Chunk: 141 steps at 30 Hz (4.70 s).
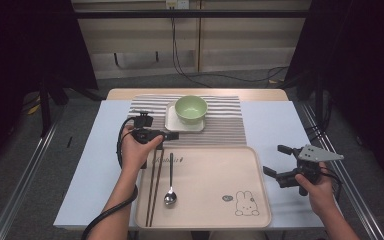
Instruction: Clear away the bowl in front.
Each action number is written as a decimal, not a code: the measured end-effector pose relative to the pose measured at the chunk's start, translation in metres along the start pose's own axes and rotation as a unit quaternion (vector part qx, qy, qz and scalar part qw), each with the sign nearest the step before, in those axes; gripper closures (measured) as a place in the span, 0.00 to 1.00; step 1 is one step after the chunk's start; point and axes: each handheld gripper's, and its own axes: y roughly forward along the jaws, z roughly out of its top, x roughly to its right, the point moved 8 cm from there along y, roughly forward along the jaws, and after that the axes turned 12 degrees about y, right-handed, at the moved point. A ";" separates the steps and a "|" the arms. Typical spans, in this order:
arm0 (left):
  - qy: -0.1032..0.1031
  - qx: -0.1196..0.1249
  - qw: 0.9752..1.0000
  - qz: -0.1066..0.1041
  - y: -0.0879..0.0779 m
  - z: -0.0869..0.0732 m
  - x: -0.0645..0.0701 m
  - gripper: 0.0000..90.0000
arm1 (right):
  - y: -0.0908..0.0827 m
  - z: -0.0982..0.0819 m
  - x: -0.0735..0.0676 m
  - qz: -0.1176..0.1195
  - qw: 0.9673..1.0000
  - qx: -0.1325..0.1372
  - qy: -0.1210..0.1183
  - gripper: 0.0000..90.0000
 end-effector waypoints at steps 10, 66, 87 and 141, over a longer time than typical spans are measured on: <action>0.003 0.009 1.000 0.007 0.003 0.017 -0.006 0.05 | 0.000 -0.001 0.001 -0.002 1.000 -0.002 -0.002 0.02; -0.038 0.055 0.997 0.036 0.040 0.070 -0.036 0.04 | -0.001 -0.001 0.001 -0.002 1.000 -0.001 -0.002 0.02; -0.068 0.058 0.994 0.055 0.061 0.068 -0.051 0.08 | -0.001 0.000 0.001 -0.002 1.000 0.000 -0.005 0.02; -0.089 0.035 0.991 0.096 0.093 0.063 -0.059 0.52 | -0.002 0.001 0.003 -0.003 1.000 0.003 -0.002 0.02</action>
